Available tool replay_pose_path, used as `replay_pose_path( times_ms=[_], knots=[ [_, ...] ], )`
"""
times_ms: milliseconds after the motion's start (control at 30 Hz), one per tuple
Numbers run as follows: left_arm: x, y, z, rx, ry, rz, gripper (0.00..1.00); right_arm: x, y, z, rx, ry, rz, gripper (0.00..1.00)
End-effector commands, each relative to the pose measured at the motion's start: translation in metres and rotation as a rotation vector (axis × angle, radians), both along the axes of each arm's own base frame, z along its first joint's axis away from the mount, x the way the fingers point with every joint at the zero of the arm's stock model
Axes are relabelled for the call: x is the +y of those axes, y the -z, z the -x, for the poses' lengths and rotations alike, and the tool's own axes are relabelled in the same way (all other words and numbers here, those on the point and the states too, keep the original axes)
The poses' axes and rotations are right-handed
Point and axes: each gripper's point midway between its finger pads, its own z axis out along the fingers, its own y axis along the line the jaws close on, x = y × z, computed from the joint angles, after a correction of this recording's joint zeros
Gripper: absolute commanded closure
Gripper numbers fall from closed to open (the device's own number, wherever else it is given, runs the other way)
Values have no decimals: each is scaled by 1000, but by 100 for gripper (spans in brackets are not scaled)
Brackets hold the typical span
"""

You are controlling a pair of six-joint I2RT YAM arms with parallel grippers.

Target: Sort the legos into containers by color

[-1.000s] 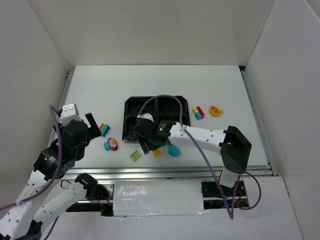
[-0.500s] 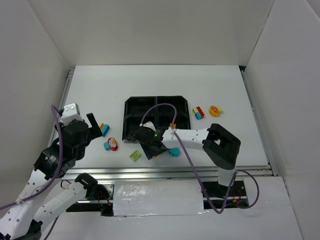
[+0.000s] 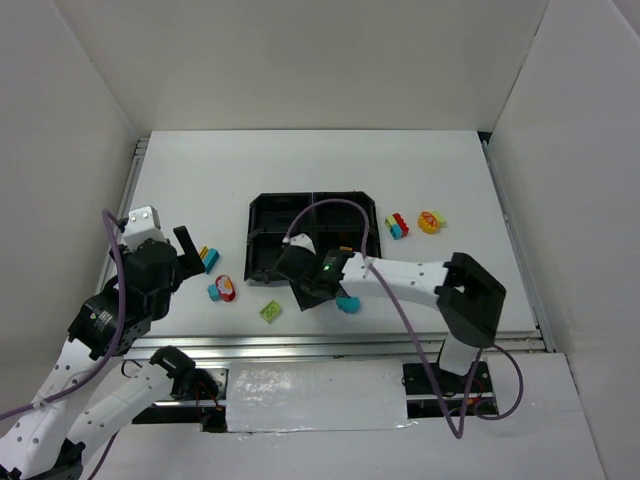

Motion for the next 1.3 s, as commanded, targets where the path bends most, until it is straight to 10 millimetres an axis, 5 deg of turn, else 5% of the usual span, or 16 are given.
replay_pose_path(
  times_ms=[0,167,400,500,633,800,933,1000,1033,1067,1267],
  knots=[
    [0,-11,-4,-42,-6,11,0,-4,-72,-20,-115,68,-157,100],
    [0,-9,-5,-35,-4,8,1,-35,-94,-61,-133,188,-154,98],
    [0,-10,-4,-38,-4,9,1,-67,-93,-112,-123,328,-144,89],
    [0,-10,-4,-39,0,9,0,-72,-93,-126,-123,340,-145,51],
    [-1,-10,-5,-40,5,10,0,-75,-103,-135,-140,335,-134,23],
    [0,-12,-3,-50,3,17,0,-95,-131,-148,-171,359,-216,20],
    [-1,-14,-2,-62,11,25,0,-139,-142,-172,-197,466,-219,18],
    [-1,-14,-2,-60,11,24,0,-179,-140,-191,-184,604,-229,18],
    [-1,-13,-2,-57,12,23,1,-194,-132,-196,-169,665,-202,18],
    [-1,-14,-1,-61,12,26,1,-220,-128,-205,-171,771,-196,7],
    [-3,-16,-1,-72,28,34,1,-313,-87,-227,-134,1166,-85,5]
  ],
)
